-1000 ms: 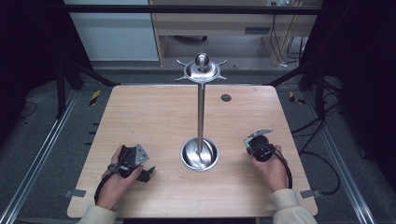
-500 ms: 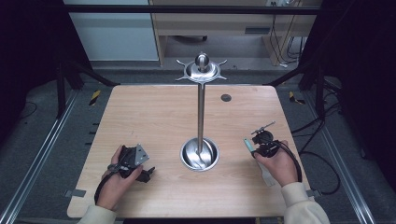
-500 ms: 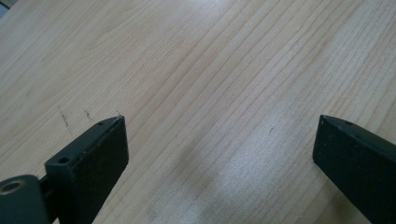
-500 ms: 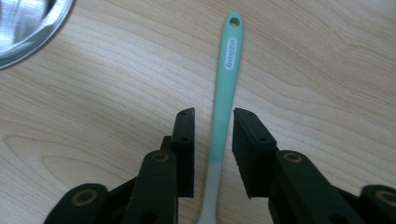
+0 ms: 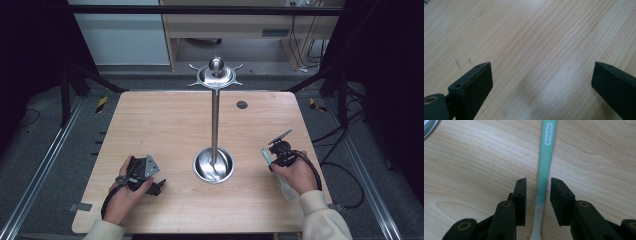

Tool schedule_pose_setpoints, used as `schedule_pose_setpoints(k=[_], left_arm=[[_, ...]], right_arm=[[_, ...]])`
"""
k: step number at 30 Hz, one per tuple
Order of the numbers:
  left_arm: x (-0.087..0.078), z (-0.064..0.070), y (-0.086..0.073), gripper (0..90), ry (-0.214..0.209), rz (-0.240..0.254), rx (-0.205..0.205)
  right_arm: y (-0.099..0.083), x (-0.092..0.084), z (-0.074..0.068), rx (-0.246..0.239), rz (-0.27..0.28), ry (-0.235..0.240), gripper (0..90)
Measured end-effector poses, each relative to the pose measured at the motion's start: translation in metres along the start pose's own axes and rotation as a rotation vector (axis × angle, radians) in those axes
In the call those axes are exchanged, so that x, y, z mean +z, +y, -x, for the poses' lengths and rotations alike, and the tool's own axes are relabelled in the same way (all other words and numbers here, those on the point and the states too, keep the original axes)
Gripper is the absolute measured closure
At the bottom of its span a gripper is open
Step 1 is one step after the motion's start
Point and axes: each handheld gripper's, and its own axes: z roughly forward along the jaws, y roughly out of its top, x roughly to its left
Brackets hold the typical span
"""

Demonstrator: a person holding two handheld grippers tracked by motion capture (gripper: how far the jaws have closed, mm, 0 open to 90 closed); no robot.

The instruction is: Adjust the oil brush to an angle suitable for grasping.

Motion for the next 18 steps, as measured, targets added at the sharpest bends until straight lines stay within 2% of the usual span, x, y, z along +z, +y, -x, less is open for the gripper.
schedule_pose_setpoints(k=[12,18], left_arm=[[-0.0001,0.0001,0.0001,3.1,-0.001,0.000,0.002],[-0.0003,-0.0002,0.0002,3.1,0.000,0.002,0.003]], right_arm=[[-0.0020,0.0046,0.0056,0.041,-0.061,0.020,71.2],[-0.0027,0.0061,0.0066,0.043,-0.079,0.027,72.9]])
